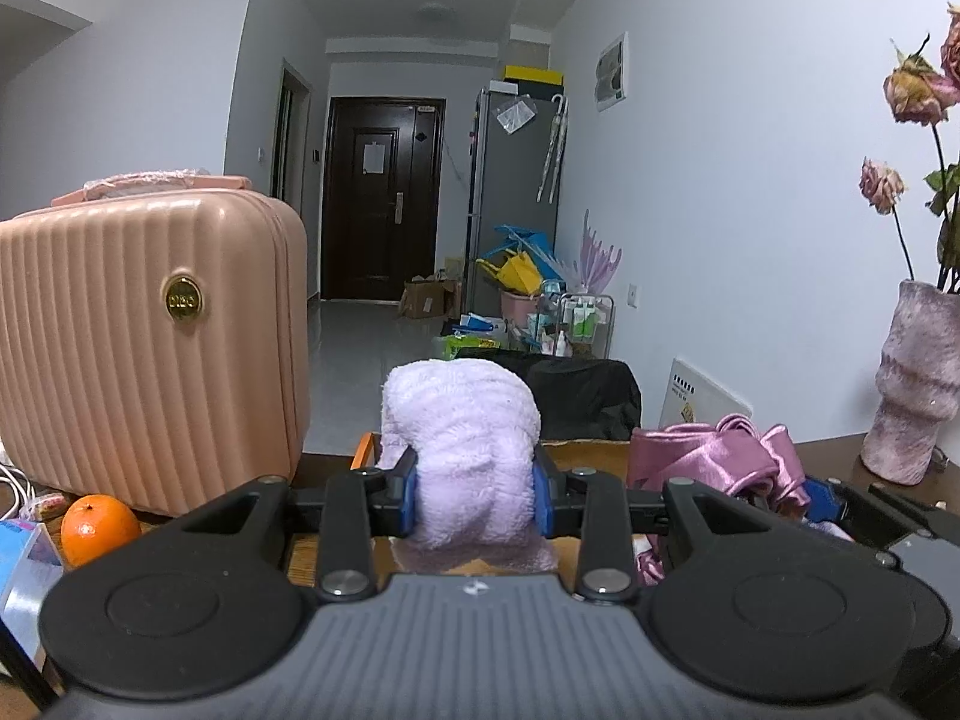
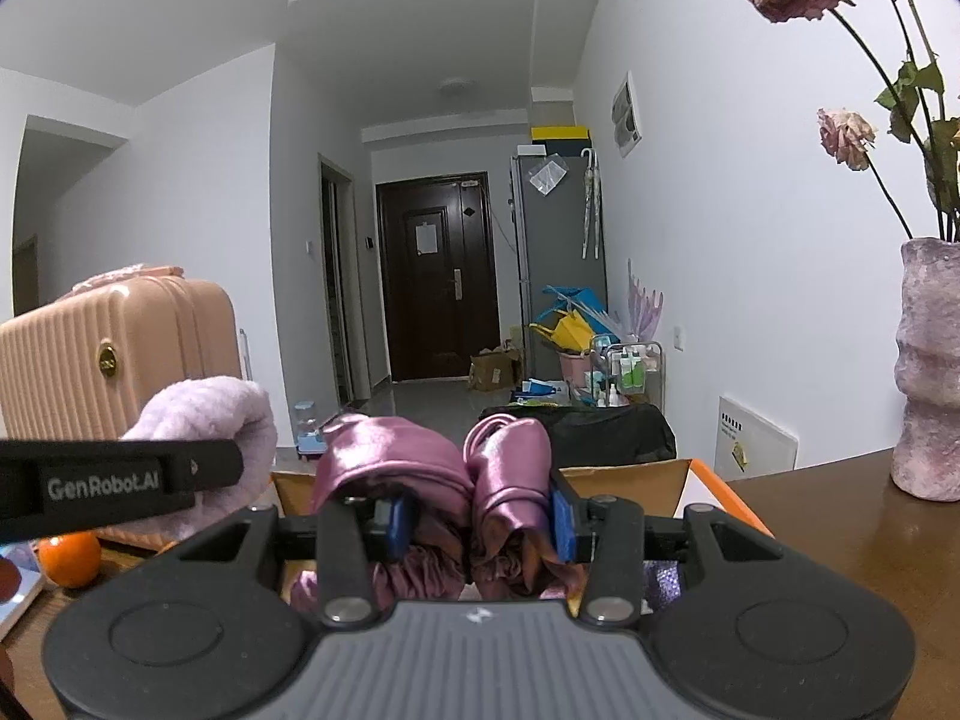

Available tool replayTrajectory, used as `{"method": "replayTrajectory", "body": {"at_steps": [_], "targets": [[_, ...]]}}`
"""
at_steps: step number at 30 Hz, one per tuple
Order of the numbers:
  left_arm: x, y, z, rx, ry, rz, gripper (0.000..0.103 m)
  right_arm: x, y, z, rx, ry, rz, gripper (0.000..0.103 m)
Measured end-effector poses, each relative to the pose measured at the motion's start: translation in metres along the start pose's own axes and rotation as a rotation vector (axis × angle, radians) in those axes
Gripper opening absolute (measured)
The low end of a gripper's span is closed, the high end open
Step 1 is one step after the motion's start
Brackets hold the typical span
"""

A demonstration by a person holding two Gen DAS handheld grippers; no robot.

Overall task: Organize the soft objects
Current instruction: 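Carry the pink scrunchies and pink towel over the cardboard box with both grippers, then open both grippers to drop the scrunchies and towel into the box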

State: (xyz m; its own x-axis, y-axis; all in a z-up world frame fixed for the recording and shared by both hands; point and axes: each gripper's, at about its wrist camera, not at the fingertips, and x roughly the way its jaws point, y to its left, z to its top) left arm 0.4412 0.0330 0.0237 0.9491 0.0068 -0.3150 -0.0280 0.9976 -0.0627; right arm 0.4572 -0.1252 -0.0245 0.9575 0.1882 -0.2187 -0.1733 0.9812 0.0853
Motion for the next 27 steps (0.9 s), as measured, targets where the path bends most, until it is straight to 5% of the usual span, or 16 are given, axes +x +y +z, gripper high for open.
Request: {"method": "replayTrajectory", "body": {"at_steps": [12, 27], "targets": [[0.005, 0.0, -0.004, 0.007, 0.02, 0.0, 0.039, 0.005, -0.001, 0.004, -0.002, 0.017, -0.005, 0.049], [-0.005, 0.003, -0.001, -0.005, -0.016, 0.029, 0.088, 0.005, -0.011, 0.012, 0.036, 0.069, -0.043, 0.094]]}}
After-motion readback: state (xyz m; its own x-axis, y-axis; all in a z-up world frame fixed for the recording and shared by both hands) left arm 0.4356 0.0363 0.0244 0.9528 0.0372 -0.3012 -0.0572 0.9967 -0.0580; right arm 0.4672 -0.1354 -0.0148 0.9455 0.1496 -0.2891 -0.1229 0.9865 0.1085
